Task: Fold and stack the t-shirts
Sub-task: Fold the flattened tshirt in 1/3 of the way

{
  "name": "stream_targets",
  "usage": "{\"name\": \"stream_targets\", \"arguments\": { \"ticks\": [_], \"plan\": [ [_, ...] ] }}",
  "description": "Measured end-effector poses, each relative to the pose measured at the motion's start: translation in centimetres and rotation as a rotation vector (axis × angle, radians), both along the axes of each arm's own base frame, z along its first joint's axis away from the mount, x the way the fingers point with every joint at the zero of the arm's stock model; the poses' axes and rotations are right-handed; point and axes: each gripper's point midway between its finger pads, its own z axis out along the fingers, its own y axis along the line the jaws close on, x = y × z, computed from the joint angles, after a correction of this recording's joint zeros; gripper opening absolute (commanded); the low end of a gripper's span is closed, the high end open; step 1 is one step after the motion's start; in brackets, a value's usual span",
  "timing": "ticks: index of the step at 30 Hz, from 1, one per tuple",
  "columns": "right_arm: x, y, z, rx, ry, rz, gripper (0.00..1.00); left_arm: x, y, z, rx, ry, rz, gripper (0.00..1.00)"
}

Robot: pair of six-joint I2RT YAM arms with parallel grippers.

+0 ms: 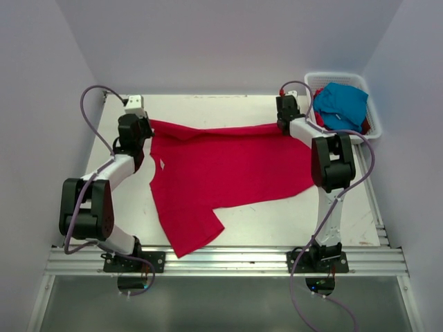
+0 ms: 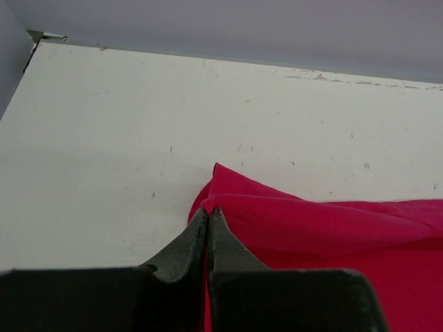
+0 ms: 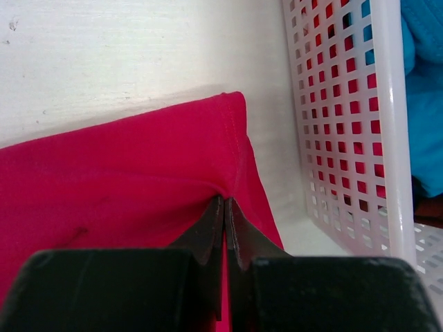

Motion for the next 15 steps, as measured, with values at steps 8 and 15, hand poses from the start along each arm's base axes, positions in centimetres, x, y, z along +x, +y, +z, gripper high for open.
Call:
{"name": "stream_targets", "arguments": {
  "ticks": [8, 15],
  "plan": [
    [-0.2, 0.0, 0.8, 0.001, -0.009, 0.0, 0.0, -2.5, -0.9, -0.1, -0.015, 0.008, 0.003, 0.0],
    [-0.4, 0.4, 0.5, -0.001, -0.001, 0.005, 0.0, -4.4, -1.6, -1.2, -0.032, 0.033, 0.011, 0.0]
  ]
}}
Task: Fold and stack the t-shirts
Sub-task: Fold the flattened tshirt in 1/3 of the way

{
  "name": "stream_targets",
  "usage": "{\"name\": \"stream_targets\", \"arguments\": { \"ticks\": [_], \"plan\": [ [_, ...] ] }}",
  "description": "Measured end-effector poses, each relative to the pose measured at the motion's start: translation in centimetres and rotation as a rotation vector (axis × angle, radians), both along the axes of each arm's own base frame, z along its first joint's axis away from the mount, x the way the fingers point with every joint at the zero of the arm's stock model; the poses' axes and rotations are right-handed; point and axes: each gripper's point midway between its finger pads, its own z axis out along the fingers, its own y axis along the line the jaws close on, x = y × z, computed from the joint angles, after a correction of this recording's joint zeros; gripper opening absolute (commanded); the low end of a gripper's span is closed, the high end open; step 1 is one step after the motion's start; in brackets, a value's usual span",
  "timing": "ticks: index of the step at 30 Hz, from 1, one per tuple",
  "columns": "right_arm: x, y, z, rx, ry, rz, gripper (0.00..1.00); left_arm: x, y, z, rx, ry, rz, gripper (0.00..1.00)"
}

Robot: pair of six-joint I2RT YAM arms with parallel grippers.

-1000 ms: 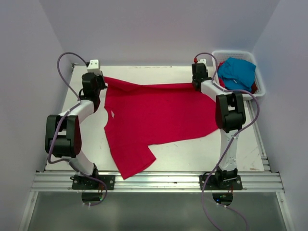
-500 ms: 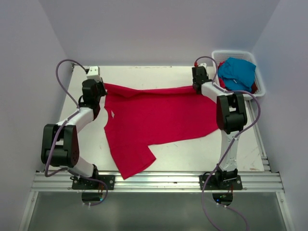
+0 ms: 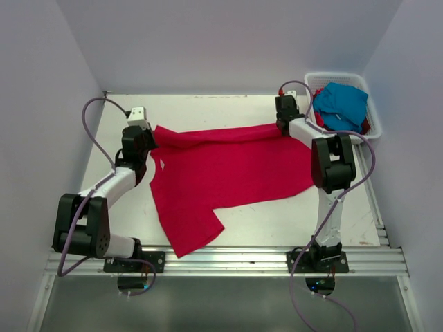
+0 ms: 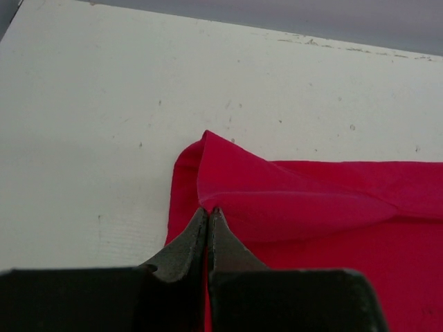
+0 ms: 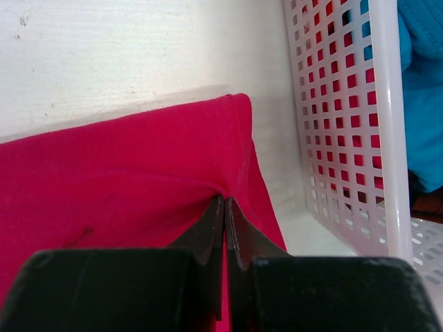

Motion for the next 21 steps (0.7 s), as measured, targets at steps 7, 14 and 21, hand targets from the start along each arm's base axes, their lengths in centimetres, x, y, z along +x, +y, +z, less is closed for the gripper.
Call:
{"name": "stream_targets", "arguments": {
  "ticks": [7, 14, 21],
  "plan": [
    [0.0, 0.3, 0.0, -0.001, 0.001, 0.005, 0.0, -1.8, -0.9, -1.9, -0.02, 0.041, 0.006, 0.0],
    [0.0, 0.4, -0.1, 0.015, -0.012, -0.014, 0.68, -5.0, -2.2, 0.0, -0.065, -0.002, 0.038, 1.0],
    [-0.1, 0.6, -0.2, 0.035, -0.012, -0.017, 0.83, -5.4, -2.0, 4.7, -0.074, -0.119, 0.08, 1.0]
  ]
}}
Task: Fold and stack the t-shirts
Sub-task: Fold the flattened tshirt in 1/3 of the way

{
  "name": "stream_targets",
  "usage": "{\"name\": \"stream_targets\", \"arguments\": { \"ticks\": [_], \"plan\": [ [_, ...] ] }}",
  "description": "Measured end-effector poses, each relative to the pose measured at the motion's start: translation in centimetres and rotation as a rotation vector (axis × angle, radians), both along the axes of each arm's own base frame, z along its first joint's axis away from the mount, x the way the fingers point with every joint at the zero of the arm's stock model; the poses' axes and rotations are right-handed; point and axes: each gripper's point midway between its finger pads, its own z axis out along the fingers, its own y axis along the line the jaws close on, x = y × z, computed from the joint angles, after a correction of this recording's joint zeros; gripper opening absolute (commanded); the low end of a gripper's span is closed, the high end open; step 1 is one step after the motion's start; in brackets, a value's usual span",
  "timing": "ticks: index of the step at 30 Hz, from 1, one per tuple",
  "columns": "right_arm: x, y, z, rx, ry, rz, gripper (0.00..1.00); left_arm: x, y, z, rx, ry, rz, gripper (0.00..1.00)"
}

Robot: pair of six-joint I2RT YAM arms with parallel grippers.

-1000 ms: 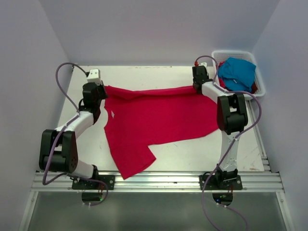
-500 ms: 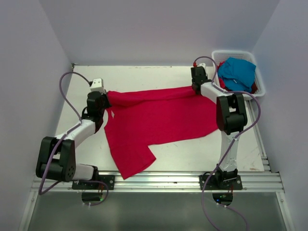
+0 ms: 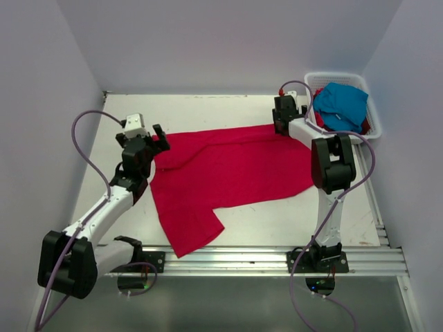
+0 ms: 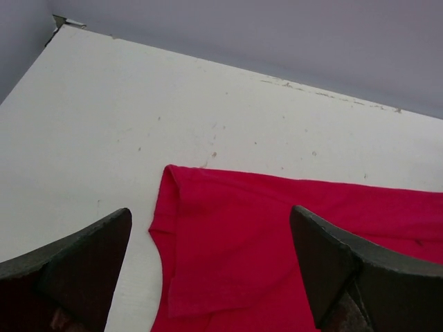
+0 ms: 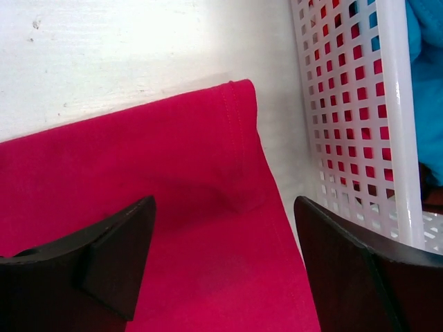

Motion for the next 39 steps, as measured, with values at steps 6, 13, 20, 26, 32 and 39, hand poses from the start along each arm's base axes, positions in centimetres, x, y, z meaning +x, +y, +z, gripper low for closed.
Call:
{"name": "stream_targets", "arguments": {
  "ticks": [6, 13, 20, 26, 32, 39],
  "plan": [
    [0.2, 0.9, 0.7, 0.048, -0.016, 0.031, 0.0, 3.1, -0.7, -0.4, 0.027, 0.036, 0.001, 0.1],
    [0.7, 2.5, 0.4, 0.124, -0.021, 0.081, 0.0, 7.3, -2.4, -6.4, 0.059, 0.177, -0.036, 0.0],
    [0.6, 3.5, -0.3, 0.175, -0.017, 0.107, 0.0, 8.7, -3.6, -12.9, 0.058, 0.316, -0.072, 0.0],
    [-0.3, 3.8, -1.7, 0.2, 0.016, 0.11, 0.0, 8.5, -3.4, -15.5, 0.039, 0.375, -0.048, 0.0],
    [-1.1, 4.2, -2.8, 0.222, 0.04, 0.11, 0.0, 9.2, -3.2, -16.8, 0.032, 0.406, -0.019, 0.0],
    [-2.7, 5.1, -2.1, 0.244, 0.056, 0.11, 0.0, 10.4, -1.9, -16.8, 0.009, 0.424, 0.005, 0.0]
  ]
}}
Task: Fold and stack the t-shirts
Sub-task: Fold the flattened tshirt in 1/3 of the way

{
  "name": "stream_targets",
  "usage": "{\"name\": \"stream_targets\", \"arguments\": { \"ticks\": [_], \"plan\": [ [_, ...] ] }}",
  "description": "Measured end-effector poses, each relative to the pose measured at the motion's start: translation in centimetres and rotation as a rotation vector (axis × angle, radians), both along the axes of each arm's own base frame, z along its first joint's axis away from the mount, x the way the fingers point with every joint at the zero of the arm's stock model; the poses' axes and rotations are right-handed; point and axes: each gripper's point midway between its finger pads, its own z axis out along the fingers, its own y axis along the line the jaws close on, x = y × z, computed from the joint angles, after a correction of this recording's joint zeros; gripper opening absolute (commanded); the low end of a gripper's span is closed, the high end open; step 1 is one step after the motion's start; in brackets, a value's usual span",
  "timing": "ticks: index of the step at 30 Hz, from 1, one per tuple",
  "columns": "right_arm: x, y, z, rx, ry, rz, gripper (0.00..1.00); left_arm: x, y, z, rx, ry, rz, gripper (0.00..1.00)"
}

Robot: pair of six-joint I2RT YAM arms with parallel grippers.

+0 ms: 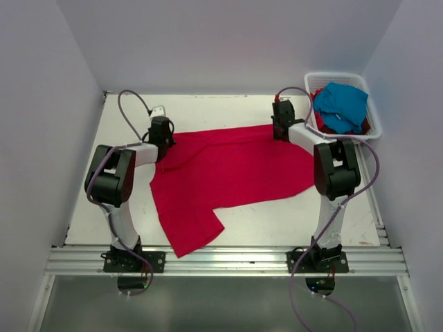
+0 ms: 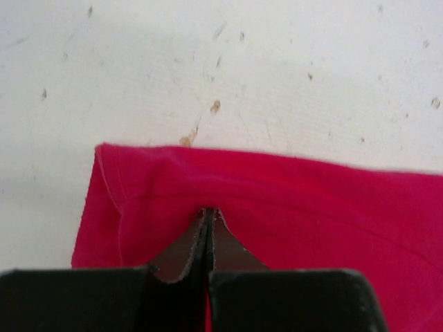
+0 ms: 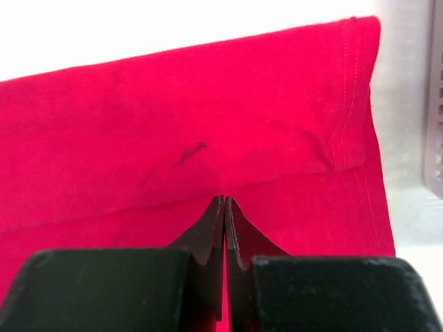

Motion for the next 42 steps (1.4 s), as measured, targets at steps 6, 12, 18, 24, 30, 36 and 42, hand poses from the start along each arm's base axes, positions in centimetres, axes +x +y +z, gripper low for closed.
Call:
{"name": "stream_targets", "arguments": {
  "ticks": [6, 12, 18, 24, 30, 36, 42],
  "plan": [
    [-1.6, 2.2, 4.2, 0.047, -0.07, 0.034, 0.0, 4.1, 0.9, 0.9, -0.037, -0.027, 0.005, 0.0],
    [-3.8, 3.3, 6.0, 0.069, -0.098, 0.061, 0.0, 5.9, 0.2, 0.0, -0.08, 0.006, -0.036, 0.0],
    [-4.1, 3.3, 6.1, 0.069, -0.097, 0.061, 0.0, 2.7, -0.6, -0.7, -0.129, 0.05, -0.048, 0.0],
    [-4.1, 3.6, 6.1, 0.069, -0.096, 0.068, 0.0, -0.5, -1.0, 0.9, -0.141, 0.025, -0.048, 0.0],
    [-4.2, 4.0, 6.1, 0.07, -0.097, 0.077, 0.0, -1.4, -1.8, 3.2, -0.148, -0.03, -0.071, 0.0],
    [-4.5, 5.2, 5.8, 0.109, -0.081, 0.117, 0.0, -2.2, -1.8, 2.3, -0.151, -0.001, -0.069, 0.0],
    [-5.7, 10.3, 4.3, 0.298, -0.001, 0.278, 0.01, -3.2, -1.7, 1.5, -0.141, 0.052, -0.069, 0.0]
  ]
}}
